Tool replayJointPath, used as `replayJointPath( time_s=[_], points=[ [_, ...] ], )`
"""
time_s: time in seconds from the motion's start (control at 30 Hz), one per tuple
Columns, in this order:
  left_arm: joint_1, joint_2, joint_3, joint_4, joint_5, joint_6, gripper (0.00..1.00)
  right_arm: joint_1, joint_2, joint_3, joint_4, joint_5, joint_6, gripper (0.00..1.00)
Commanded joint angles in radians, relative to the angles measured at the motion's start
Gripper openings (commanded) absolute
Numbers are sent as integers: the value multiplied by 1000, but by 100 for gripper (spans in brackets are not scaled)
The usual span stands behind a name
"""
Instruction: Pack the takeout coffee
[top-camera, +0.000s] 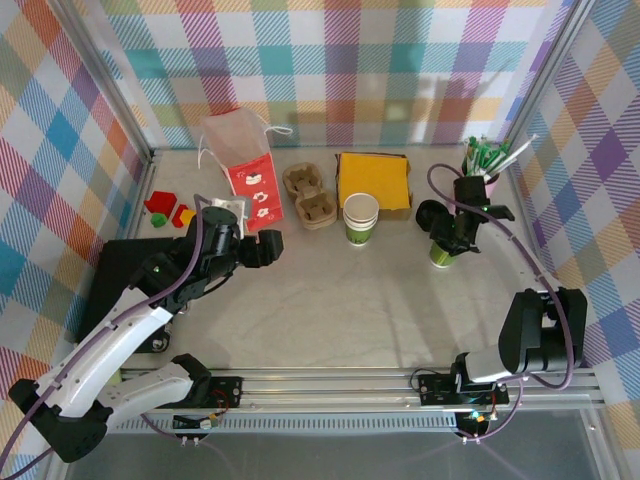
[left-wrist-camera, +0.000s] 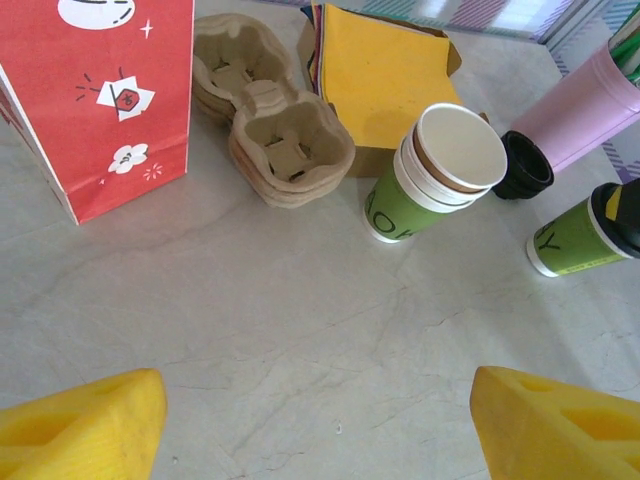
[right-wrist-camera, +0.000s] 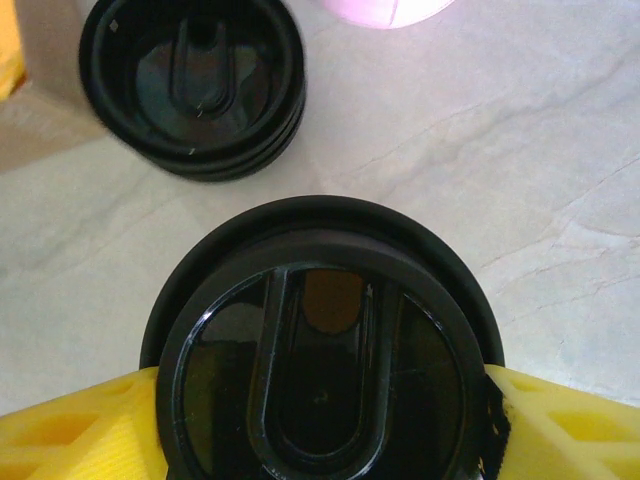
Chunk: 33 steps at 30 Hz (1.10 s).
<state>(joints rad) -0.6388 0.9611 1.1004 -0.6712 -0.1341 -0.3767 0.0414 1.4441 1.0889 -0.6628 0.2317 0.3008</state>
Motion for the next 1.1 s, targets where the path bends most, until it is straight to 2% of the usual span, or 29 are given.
replayJointPath(
  time_s=[0.0,0.2,0.4,0.73,0.93,1.07],
  points=[
    [5,-16,-8,-21,-15,12,80,-41,46,4,-3,13,-27,73],
    [5,-16,-13,-13,-13,9,80,-56,81,34,3,28,-25,74],
    [6,-14,-16,-16,-14,9,80,-56,92,66,-12,36,-25,80],
    [5,3,-7,-11,-4,8,81,-57,18,168,-113,1,-43,89],
    [5,45,9,-2,-1,0,81,-55,-80,250,-196,-101,-49,88],
    [5,93,28,18,20,-16,81,-57,-160,264,-200,-255,-37,88]
  ],
)
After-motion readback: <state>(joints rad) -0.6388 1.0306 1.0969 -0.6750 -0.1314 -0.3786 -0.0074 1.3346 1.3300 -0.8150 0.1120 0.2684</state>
